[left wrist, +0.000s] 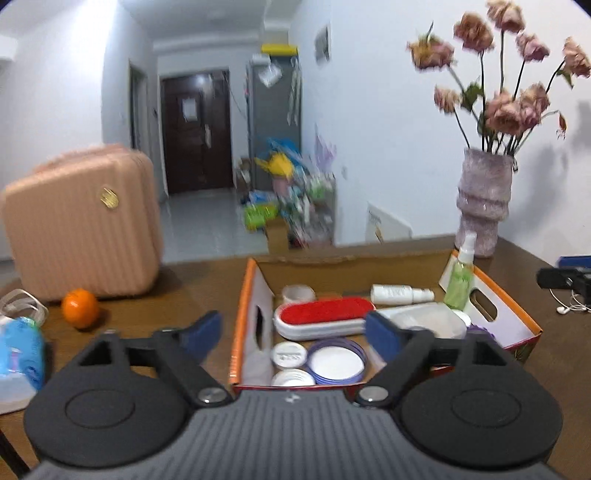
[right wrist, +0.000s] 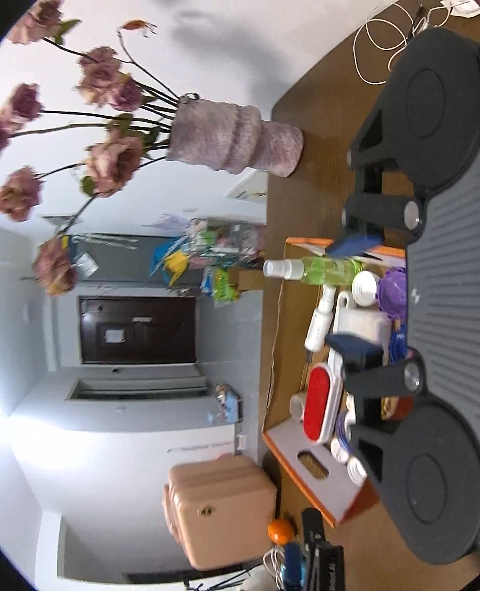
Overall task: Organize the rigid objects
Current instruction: 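Withdraw both tools from the box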
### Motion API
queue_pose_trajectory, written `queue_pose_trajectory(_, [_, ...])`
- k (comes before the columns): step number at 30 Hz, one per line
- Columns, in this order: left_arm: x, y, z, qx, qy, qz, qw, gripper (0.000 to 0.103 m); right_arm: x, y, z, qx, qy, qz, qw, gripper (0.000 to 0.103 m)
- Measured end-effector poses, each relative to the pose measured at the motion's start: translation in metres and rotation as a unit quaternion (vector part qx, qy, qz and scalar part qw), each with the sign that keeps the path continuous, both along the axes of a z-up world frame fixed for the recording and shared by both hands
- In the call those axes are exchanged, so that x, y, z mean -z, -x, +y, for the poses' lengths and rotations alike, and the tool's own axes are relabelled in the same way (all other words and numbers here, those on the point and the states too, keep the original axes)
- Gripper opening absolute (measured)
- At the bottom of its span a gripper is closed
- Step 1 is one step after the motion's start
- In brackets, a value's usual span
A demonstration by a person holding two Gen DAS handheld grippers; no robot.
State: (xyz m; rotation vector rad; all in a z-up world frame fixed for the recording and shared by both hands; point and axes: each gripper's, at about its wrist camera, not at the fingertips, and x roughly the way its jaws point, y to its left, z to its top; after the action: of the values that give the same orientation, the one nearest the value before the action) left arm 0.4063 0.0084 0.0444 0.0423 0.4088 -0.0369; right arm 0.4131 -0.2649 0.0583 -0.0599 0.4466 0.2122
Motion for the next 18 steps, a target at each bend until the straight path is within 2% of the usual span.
queue_pose_trajectory(1, [-0.001, 0.009, 0.001, -0.001, -0.002, -0.017, 0.9998, 0.097, 0.001, 0.011, 0.001, -0.002, -0.001, -0.013, 1.000, 0.066])
queue_pose_trajectory(2, [-0.001, 0.019, 0.001, -0.001, -0.003, -0.032, 0.9995, 0.099, 0.003, 0.020, 0.001, -0.004, -0.004, -0.026, 1.000, 0.069])
queue_pose_trajectory(4, [0.000, 0.033, 0.001, -0.001, -0.002, -0.050, 0.9988, 0.101, 0.007, 0.038, 0.000, -0.003, -0.015, -0.055, 0.998, 0.086])
queue_pose_trajectory(5, [0.001, 0.040, 0.001, 0.002, -0.002, -0.056, 0.9984, 0.101, 0.009, 0.045, -0.001, -0.001, -0.021, -0.065, 0.998, 0.088])
queue_pose_trajectory(9, [0.002, 0.061, -0.002, 0.006, -0.002, -0.064, 0.9979, 0.102, 0.014, 0.071, -0.001, 0.007, -0.035, -0.086, 0.996, 0.088])
queue_pose_trajectory(13, [0.001, 0.081, 0.000, 0.009, 0.009, -0.067, 0.9977, 0.103, 0.013, 0.090, -0.001, 0.013, -0.043, -0.089, 0.995, 0.088])
queue_pose_trajectory(18, [0.001, 0.113, 0.004, 0.013, 0.002, -0.077, 0.9969, 0.103, 0.010, 0.121, 0.004, 0.015, -0.046, -0.089, 0.995, 0.088])
